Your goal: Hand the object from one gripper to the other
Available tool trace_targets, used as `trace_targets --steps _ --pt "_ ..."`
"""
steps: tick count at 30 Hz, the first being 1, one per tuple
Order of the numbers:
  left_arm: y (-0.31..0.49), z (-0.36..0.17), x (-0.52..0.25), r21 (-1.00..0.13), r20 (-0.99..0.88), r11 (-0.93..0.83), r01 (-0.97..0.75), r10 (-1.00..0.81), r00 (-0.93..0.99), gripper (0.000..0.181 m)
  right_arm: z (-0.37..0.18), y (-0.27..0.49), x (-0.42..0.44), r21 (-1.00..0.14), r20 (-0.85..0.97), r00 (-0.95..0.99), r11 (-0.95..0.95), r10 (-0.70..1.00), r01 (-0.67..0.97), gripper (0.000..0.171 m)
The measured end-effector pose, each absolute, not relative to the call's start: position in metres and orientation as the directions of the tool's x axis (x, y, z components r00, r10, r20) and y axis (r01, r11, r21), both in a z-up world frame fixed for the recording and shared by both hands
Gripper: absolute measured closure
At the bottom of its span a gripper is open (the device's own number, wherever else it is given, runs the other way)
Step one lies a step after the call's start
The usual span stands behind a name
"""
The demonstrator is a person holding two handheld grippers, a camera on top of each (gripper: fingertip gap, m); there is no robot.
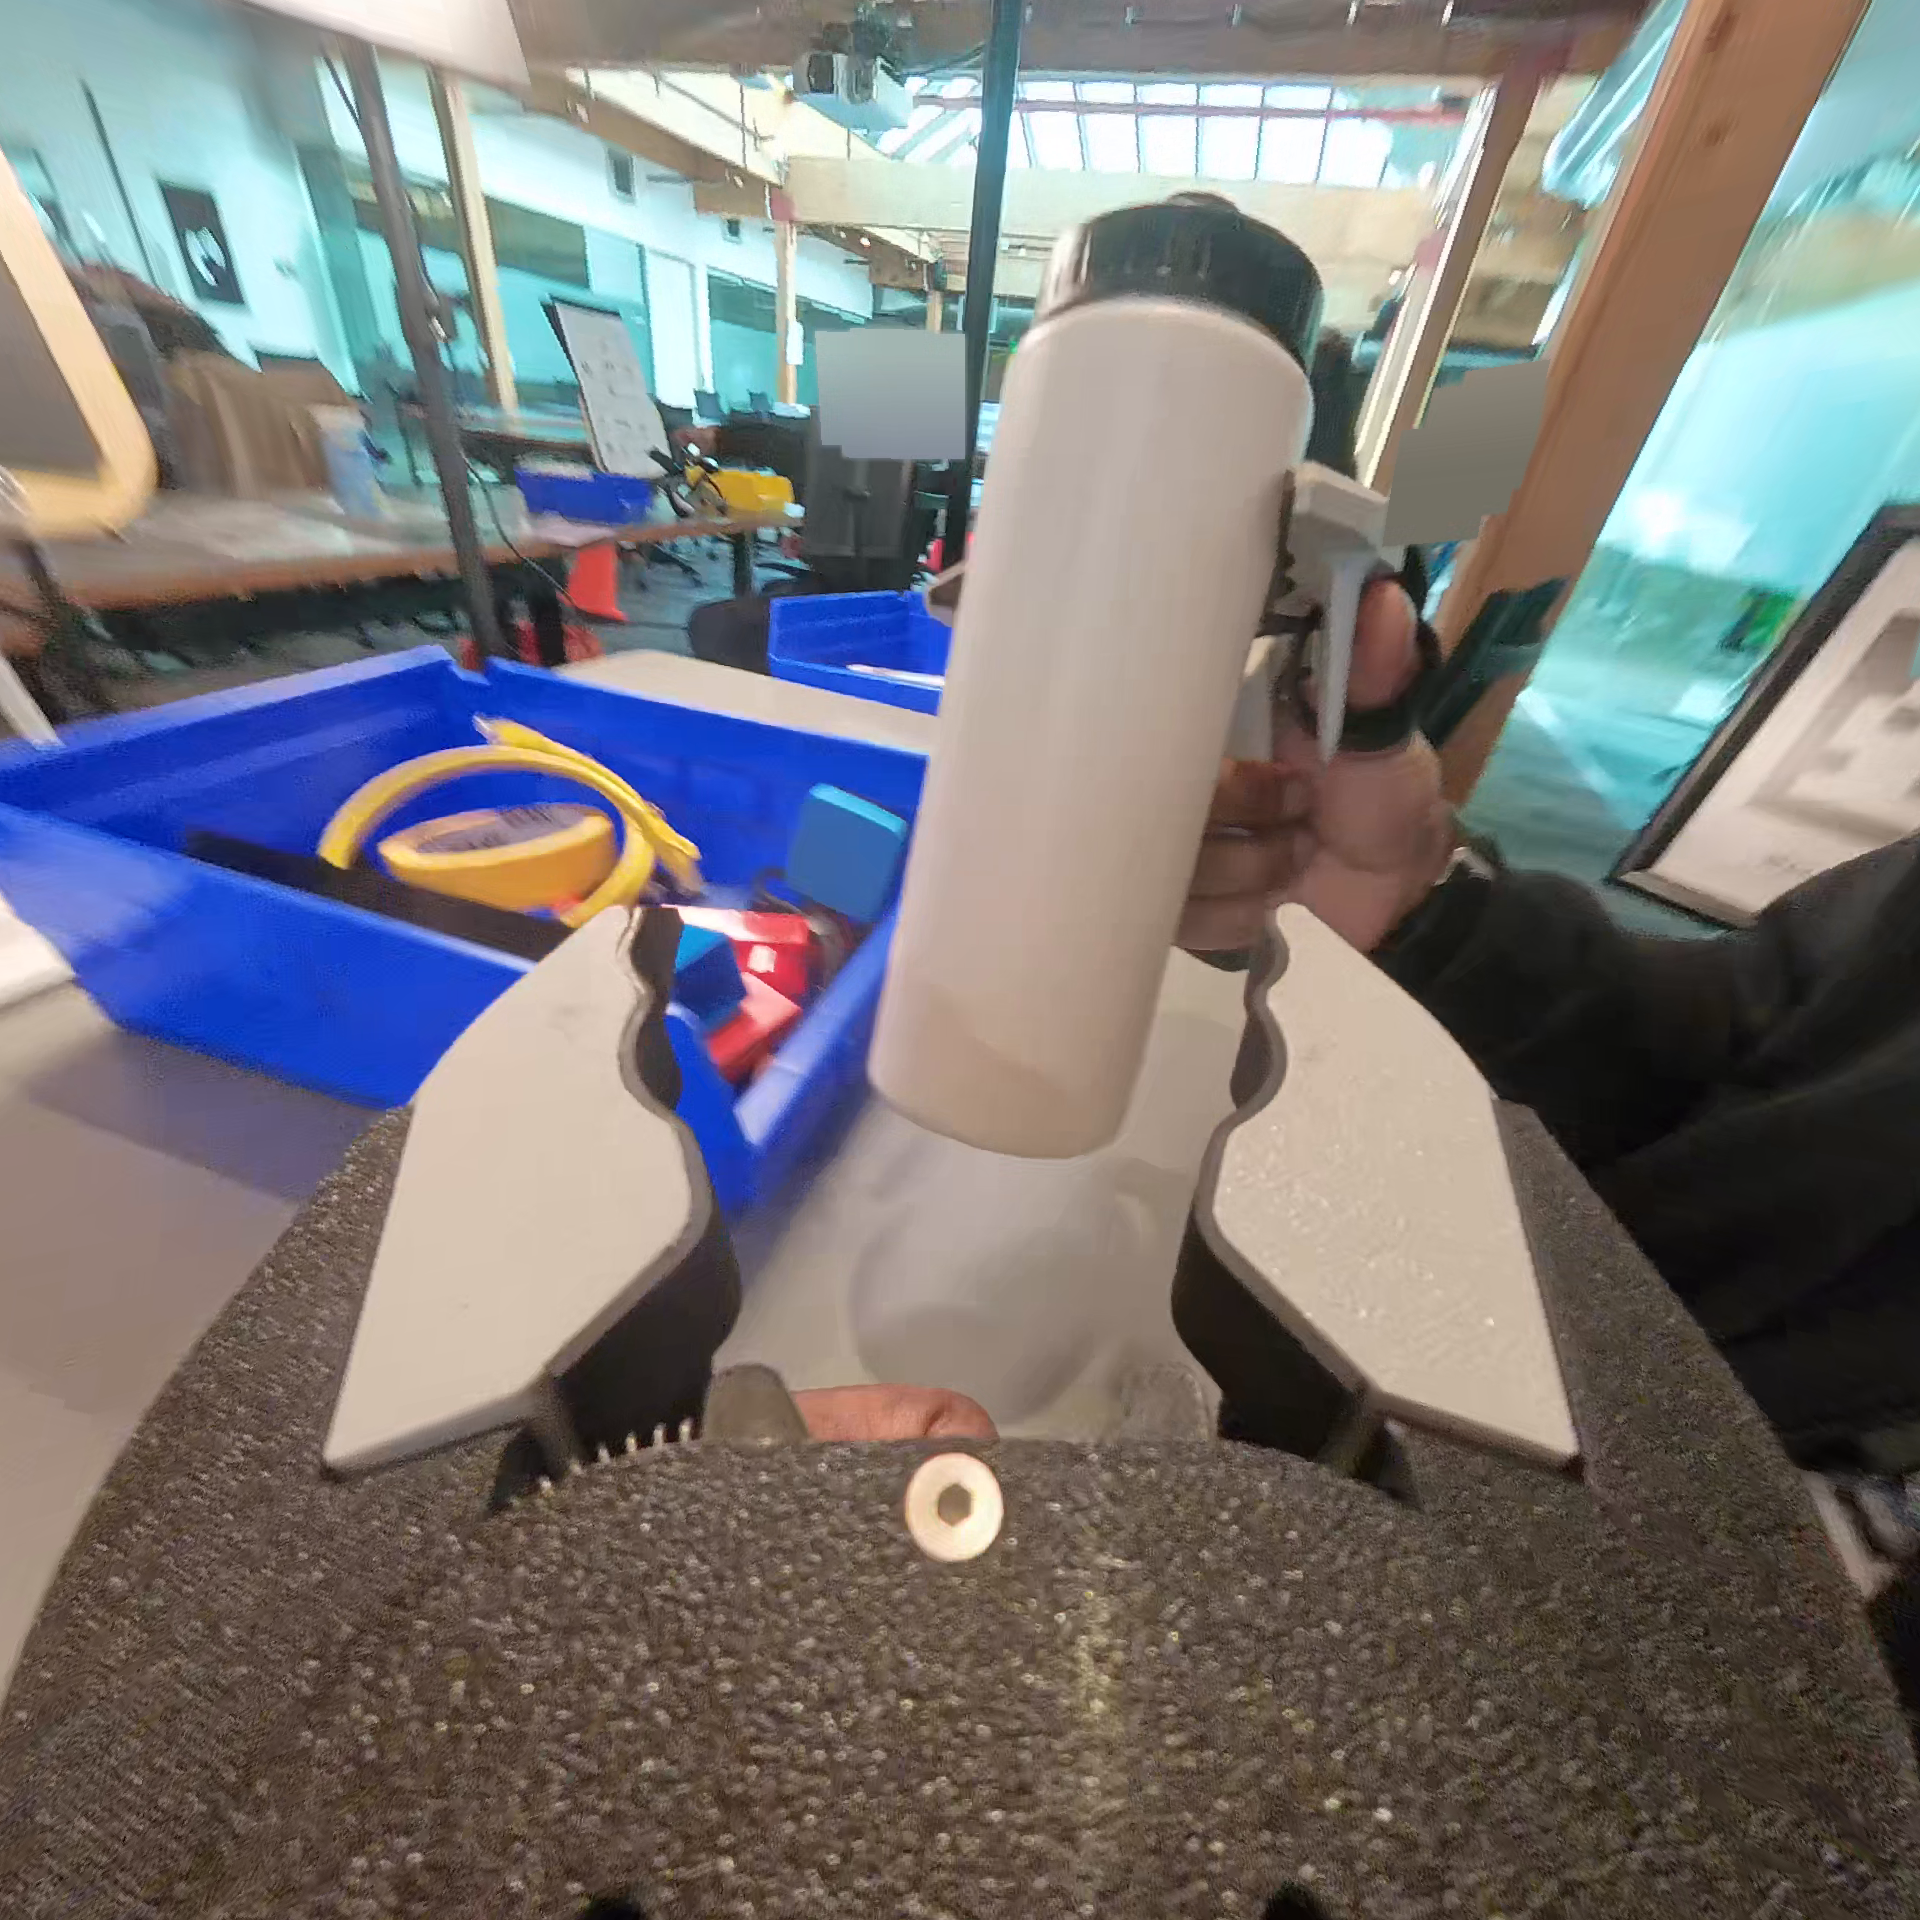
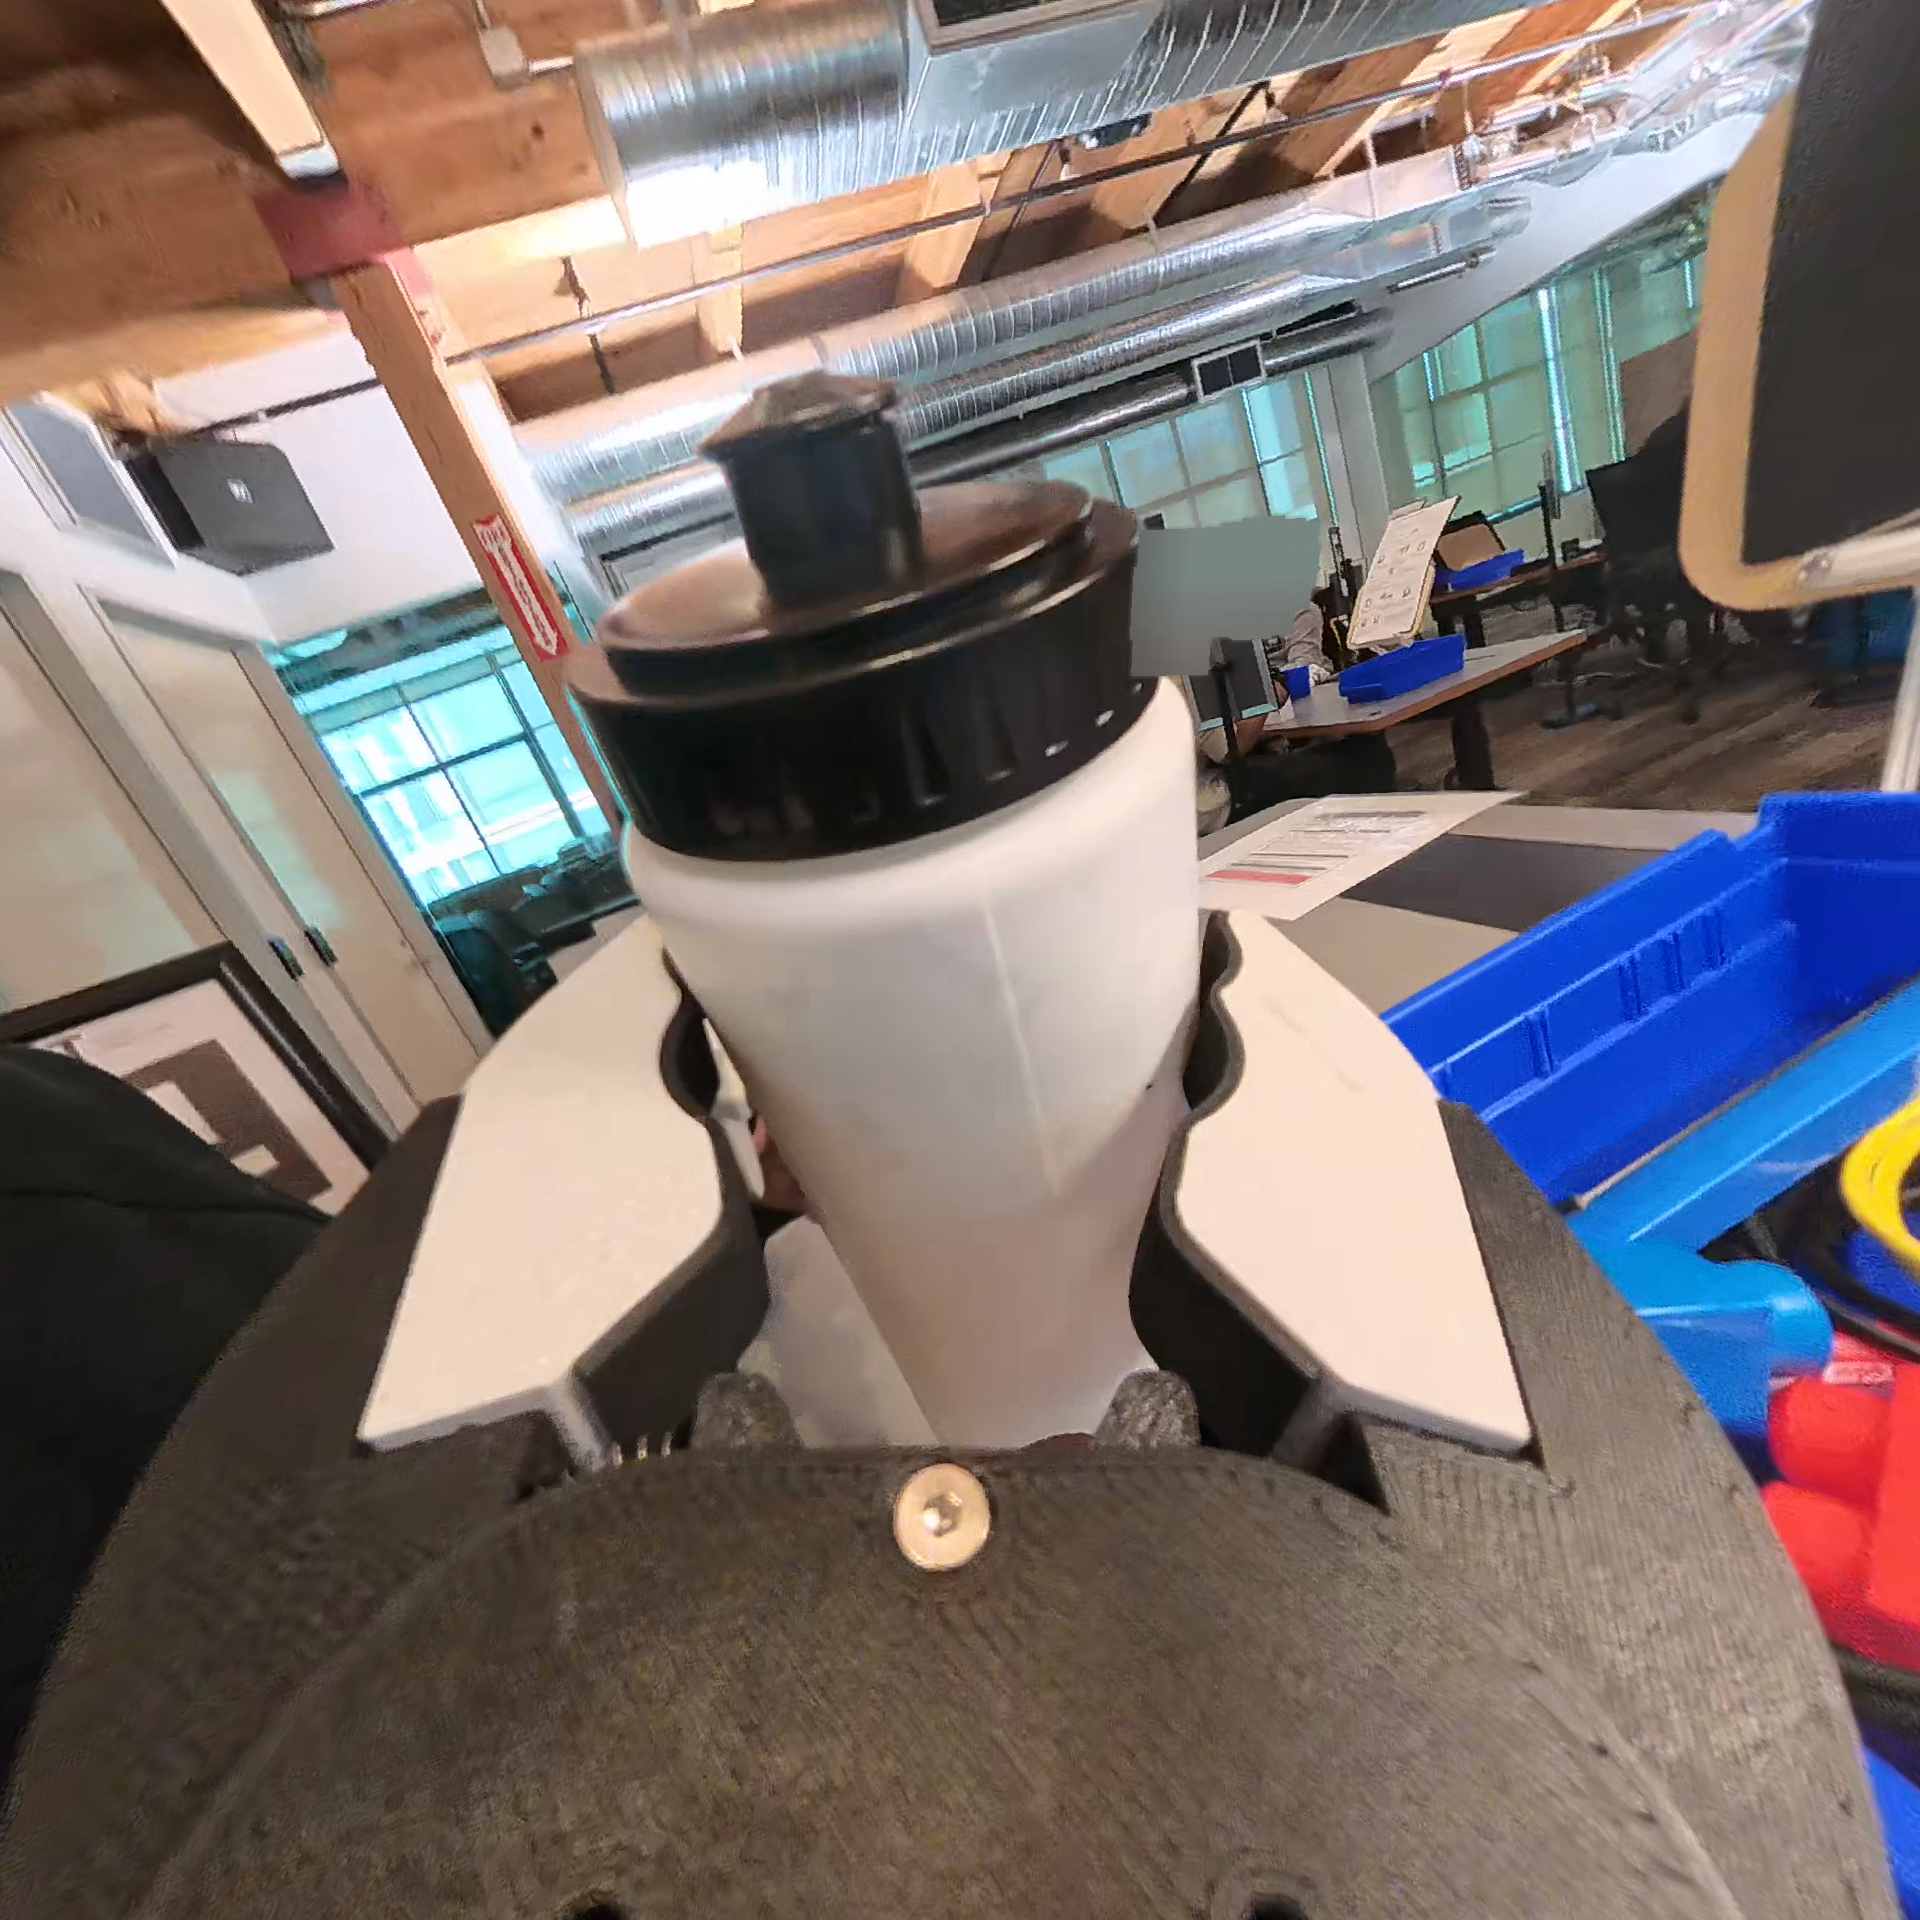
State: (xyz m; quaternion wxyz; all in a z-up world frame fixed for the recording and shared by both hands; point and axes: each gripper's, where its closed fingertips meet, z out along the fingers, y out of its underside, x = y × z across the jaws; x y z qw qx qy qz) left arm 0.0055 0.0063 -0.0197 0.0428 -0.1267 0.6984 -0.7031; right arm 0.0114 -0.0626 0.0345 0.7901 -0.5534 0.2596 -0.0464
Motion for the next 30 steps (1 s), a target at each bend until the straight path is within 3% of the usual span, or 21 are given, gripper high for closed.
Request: trace_targets --steps 3,6,10,14,18,27,30 --pt "-0.005 -0.039 -0.009 -0.960 0.279 -0.084 -0.267 -0.226 -0.933 0.071 0.036 -0.065 0.011 -0.861 -0.411 0.856 0.442 -0.313 -0.251 0.081" --pt "-0.014 -0.041 -0.015 -0.874 0.463 -0.260 -0.410 -0.195 -0.865 0.063 0.050 -0.068 0.007 -0.810 -0.438 0.865 0.525 -0.246 -0.261 0.081" --pt "-0.014 -0.029 -0.017 -0.588 0.700 -0.536 -0.606 0.038 -0.713 0.059 0.067 -0.075 -0.002 -0.703 -0.454 0.884 0.655 -0.112 -0.278 0.080" --pt "-0.027 -0.025 -0.027 -0.392 0.744 -0.543 -0.743 0.289 -0.603 0.050 0.064 -0.068 -0.009 -0.629 -0.474 0.881 0.702 -0.005 -0.334 0.078" --pt "-0.031 -0.014 -0.036 -0.332 0.710 -0.520 -0.787 0.412 -0.571 0.048 0.052 -0.059 -0.014 -0.614 -0.488 0.873 0.701 0.025 -0.363 0.078" --pt "-0.030 -0.022 -0.038 -0.388 0.721 -0.456 -0.801 0.391 -0.572 0.062 0.036 -0.062 -0.014 -0.647 -0.501 0.866 0.668 -0.009 -0.367 0.081" --pt "-0.025 -0.024 -0.035 -0.358 0.736 -0.448 -0.819 0.404 -0.542 0.066 0.031 -0.058 -0.013 -0.681 -0.506 0.862 0.626 -0.028 -0.380 0.081"
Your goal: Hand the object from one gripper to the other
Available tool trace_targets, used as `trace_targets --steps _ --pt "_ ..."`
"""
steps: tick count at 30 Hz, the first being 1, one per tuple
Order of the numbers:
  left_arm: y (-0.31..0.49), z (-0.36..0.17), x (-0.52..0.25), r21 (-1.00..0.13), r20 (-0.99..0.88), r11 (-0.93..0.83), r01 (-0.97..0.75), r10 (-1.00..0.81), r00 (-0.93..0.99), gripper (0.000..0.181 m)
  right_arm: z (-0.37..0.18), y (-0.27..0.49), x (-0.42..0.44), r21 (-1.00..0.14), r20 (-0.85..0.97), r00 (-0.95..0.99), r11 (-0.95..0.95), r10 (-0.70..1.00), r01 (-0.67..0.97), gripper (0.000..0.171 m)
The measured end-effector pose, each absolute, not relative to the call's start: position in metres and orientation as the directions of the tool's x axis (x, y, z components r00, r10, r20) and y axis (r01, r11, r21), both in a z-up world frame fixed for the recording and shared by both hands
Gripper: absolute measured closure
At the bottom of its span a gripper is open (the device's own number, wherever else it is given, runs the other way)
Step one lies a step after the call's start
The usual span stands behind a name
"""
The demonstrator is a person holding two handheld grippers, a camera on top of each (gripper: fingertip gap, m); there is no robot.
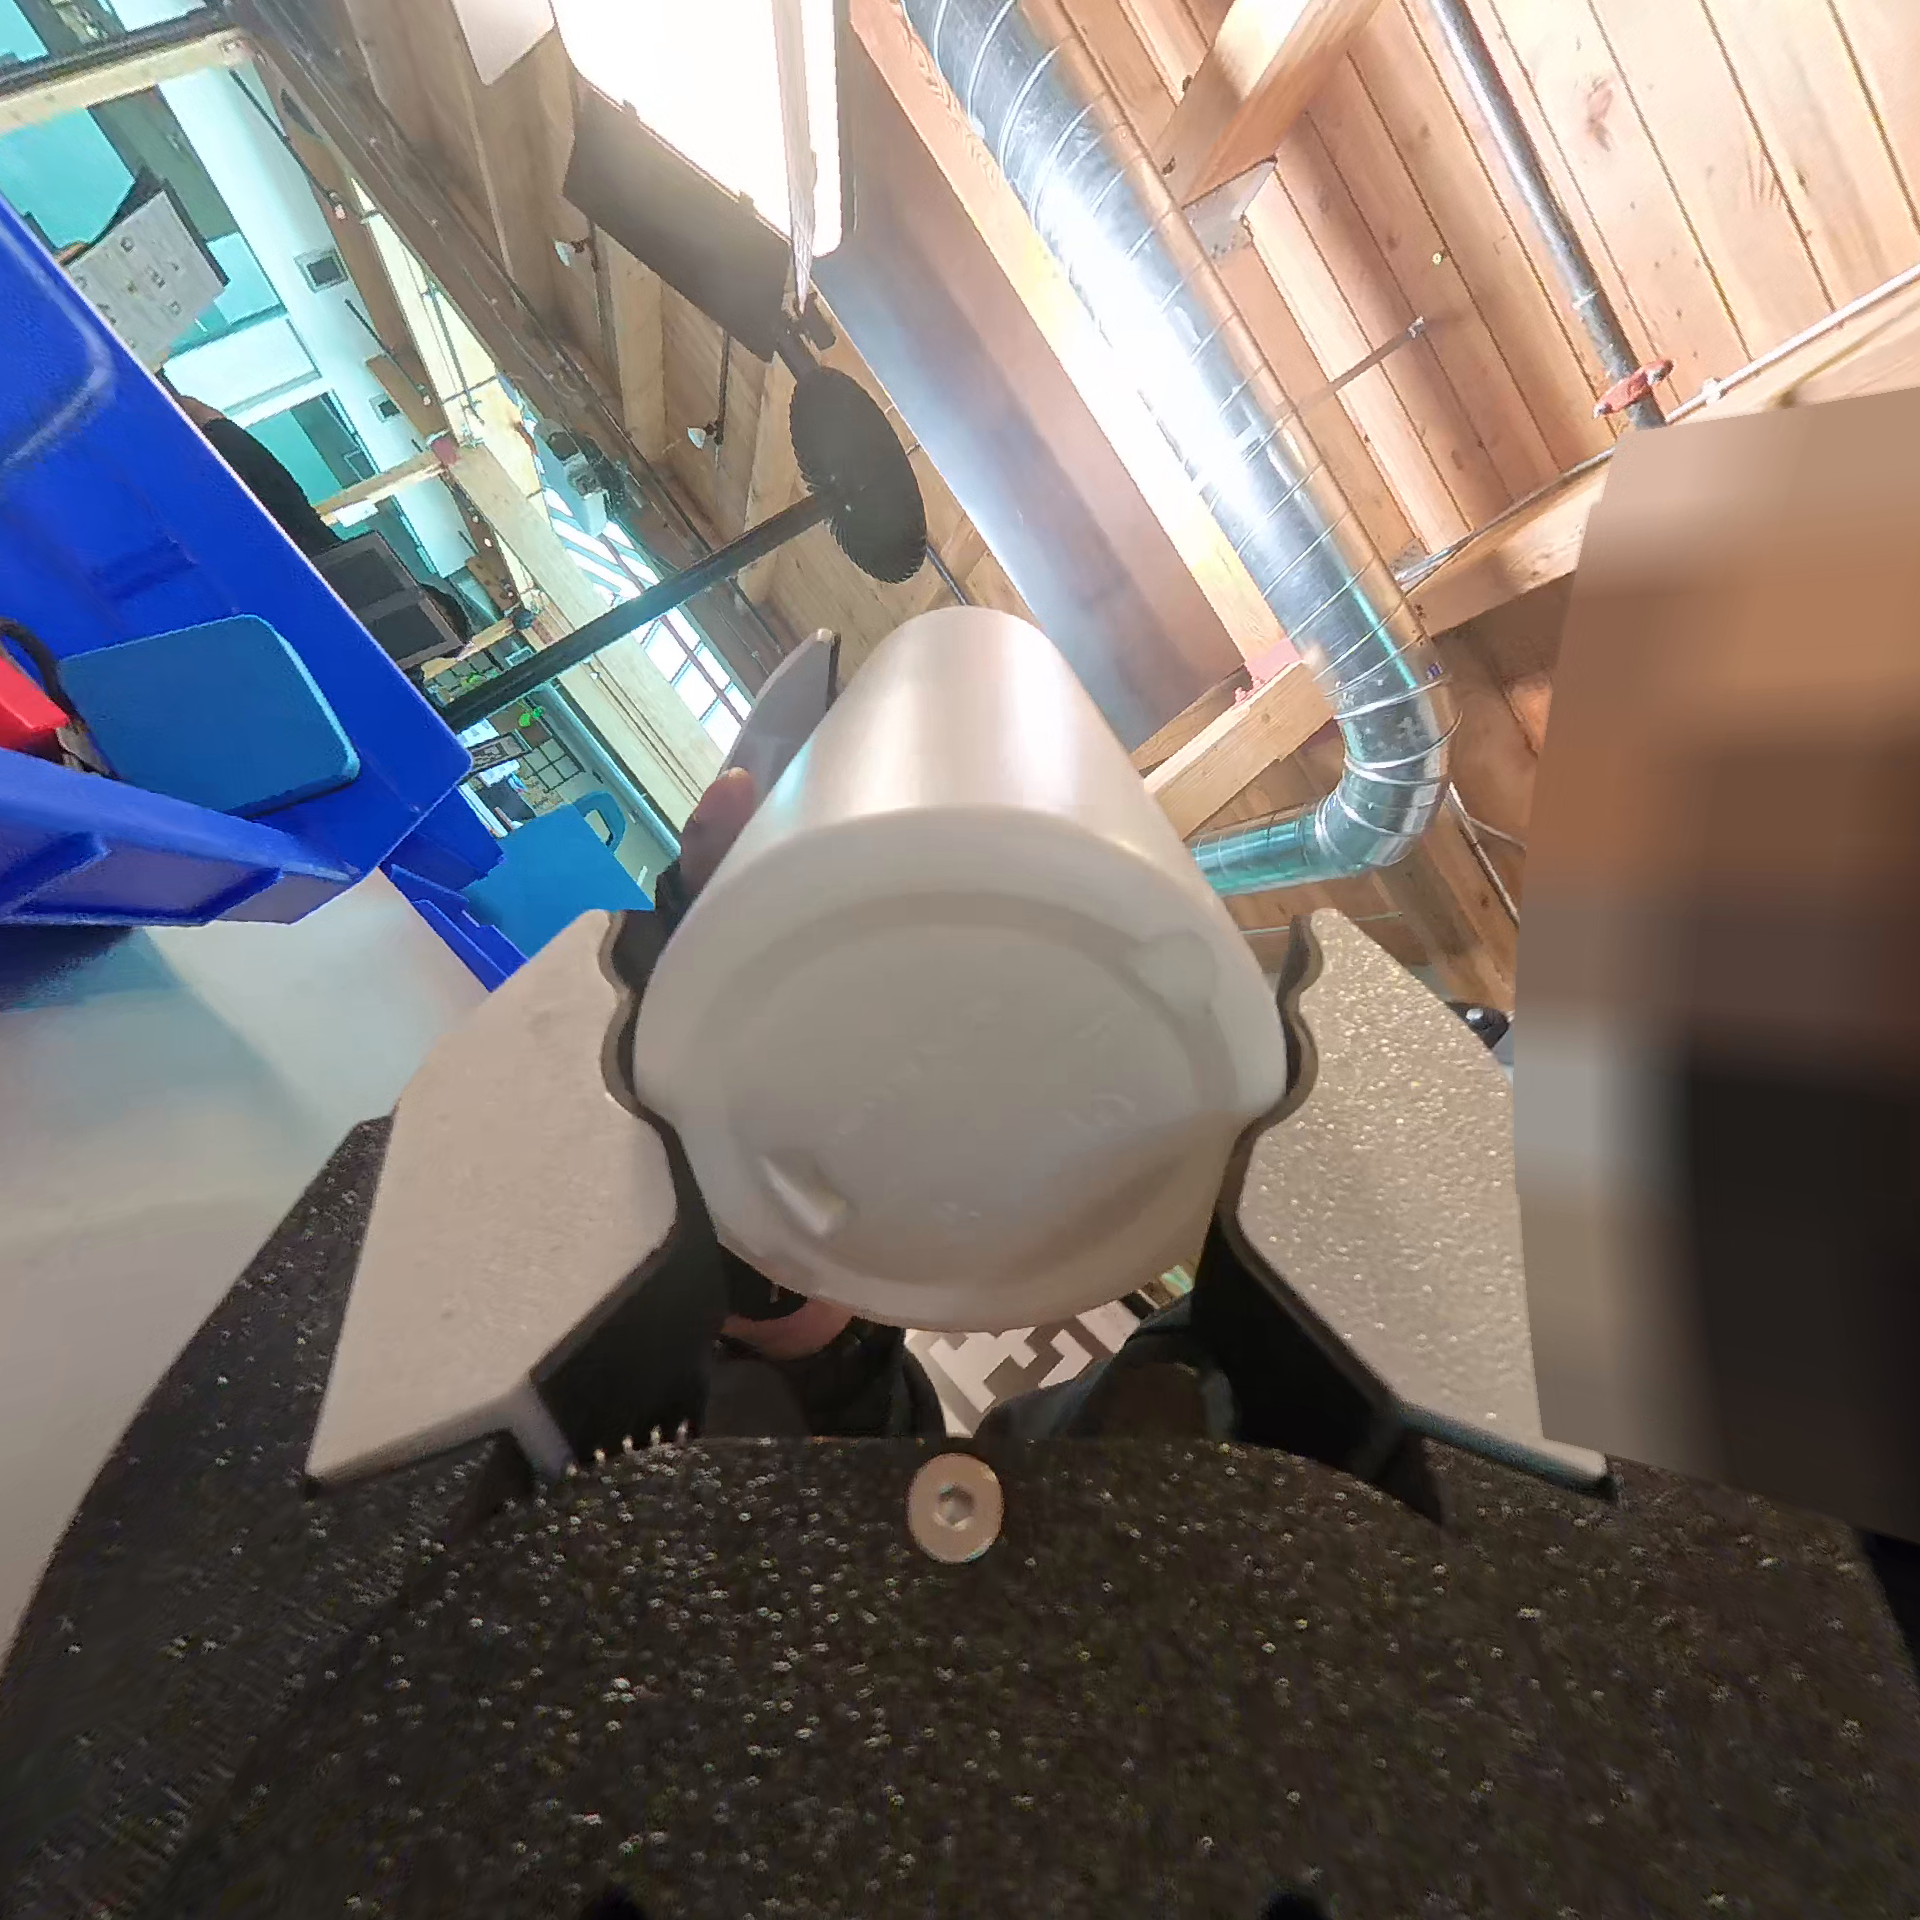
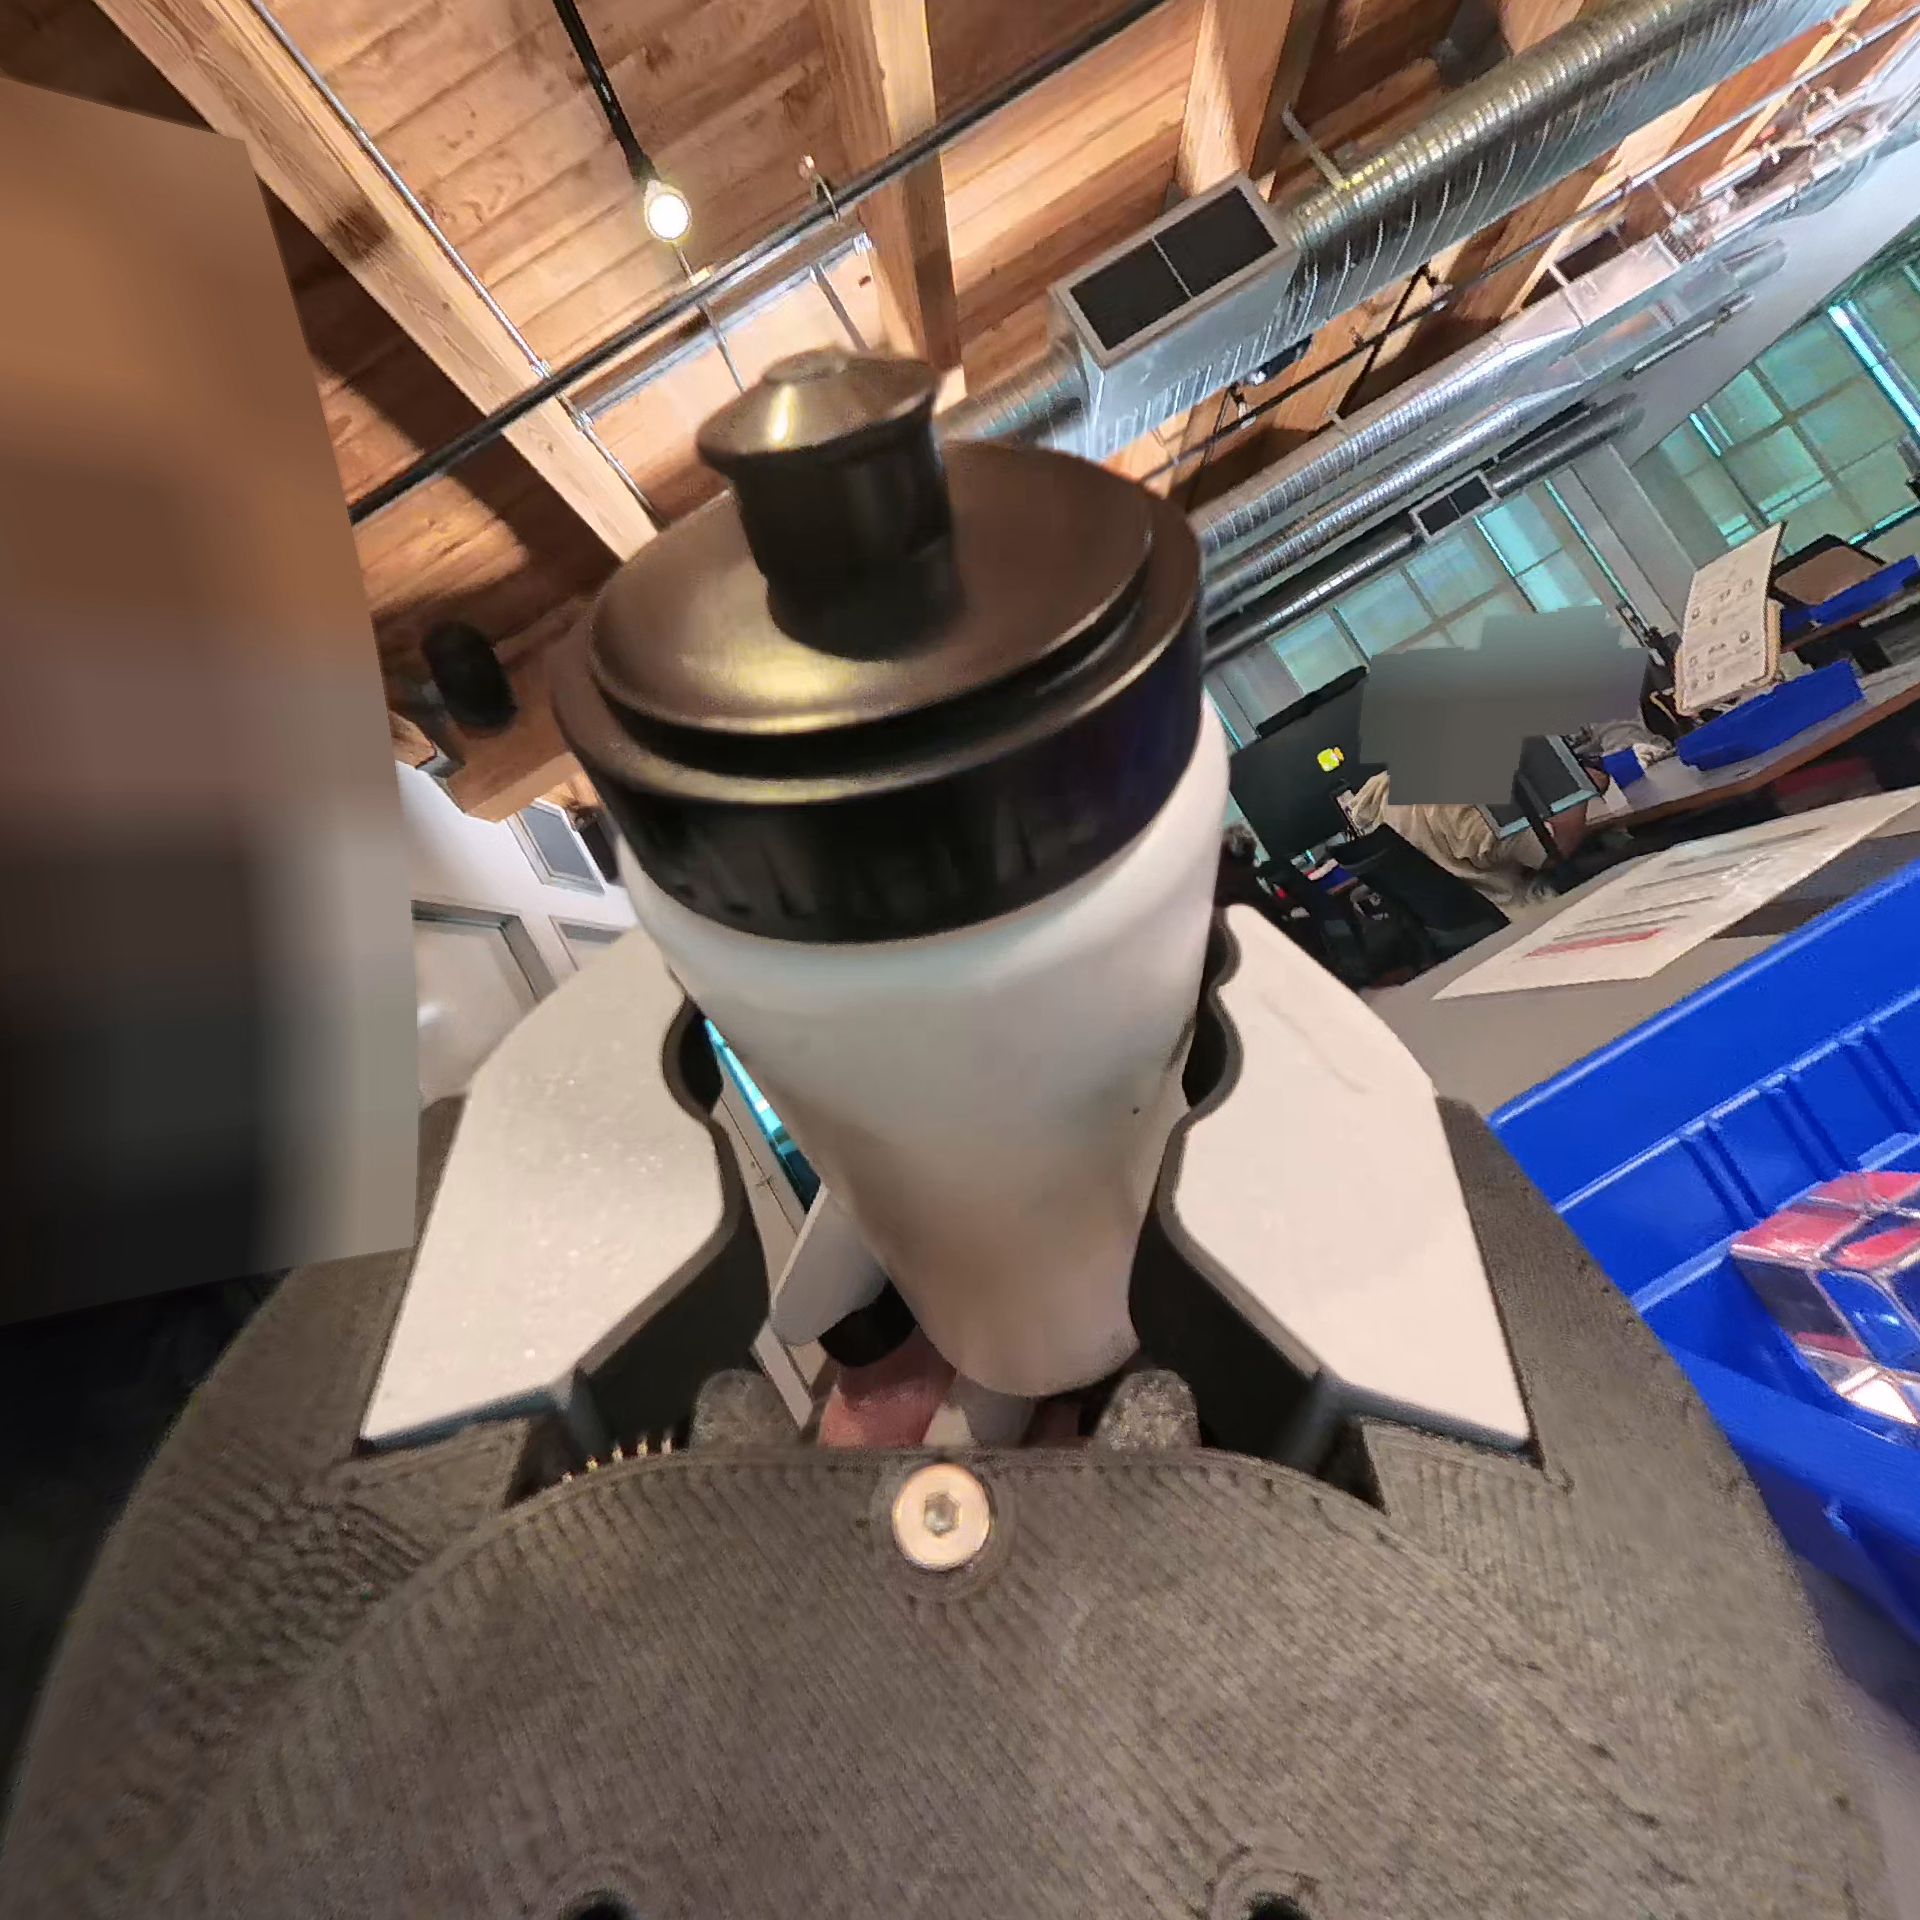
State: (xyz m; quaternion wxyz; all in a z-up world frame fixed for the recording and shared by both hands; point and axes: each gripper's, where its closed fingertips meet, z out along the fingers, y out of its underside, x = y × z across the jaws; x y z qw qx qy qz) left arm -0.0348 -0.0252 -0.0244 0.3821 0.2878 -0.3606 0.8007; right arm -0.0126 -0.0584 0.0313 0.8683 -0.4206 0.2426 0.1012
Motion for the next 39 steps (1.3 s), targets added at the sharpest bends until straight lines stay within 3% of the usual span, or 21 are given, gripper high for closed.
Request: trace_targets --steps 7,12,17,23,30,39 --pt "-0.015 -0.041 -0.018 -0.171 0.791 -0.469 -0.867 0.459 -0.405 0.067 0.008 -0.051 0.003 -0.723 -0.588 0.800 0.521 -0.120 -0.454 0.081" --pt "-0.005 -0.044 -0.012 -0.150 0.800 -0.483 -0.863 0.453 -0.393 0.069 -0.004 -0.052 0.007 -0.831 -0.512 0.806 0.408 -0.297 -0.378 0.084" --pt "0.002 -0.046 -0.012 -0.187 0.806 -0.467 -0.864 0.430 -0.407 0.071 -0.012 -0.059 0.006 -0.955 -0.292 0.826 0.189 -0.482 -0.228 0.070" --pt "0.011 -0.039 -0.021 -0.320 0.783 -0.375 -0.870 0.411 -0.466 0.071 -0.012 -0.066 -0.005 -0.996 -0.055 0.865 -0.032 -0.499 -0.082 0.066" --pt "0.017 -0.034 -0.038 -0.472 0.756 -0.216 -0.855 0.399 -0.518 0.071 -0.015 -0.059 -0.032 -0.974 0.184 0.905 -0.194 -0.383 0.116 0.064" --pt "0.018 -0.041 -0.045 -0.506 0.790 -0.051 -0.861 0.374 -0.486 0.073 -0.031 -0.049 -0.052 -0.866 0.446 0.849 -0.377 -0.283 0.329 0.067"
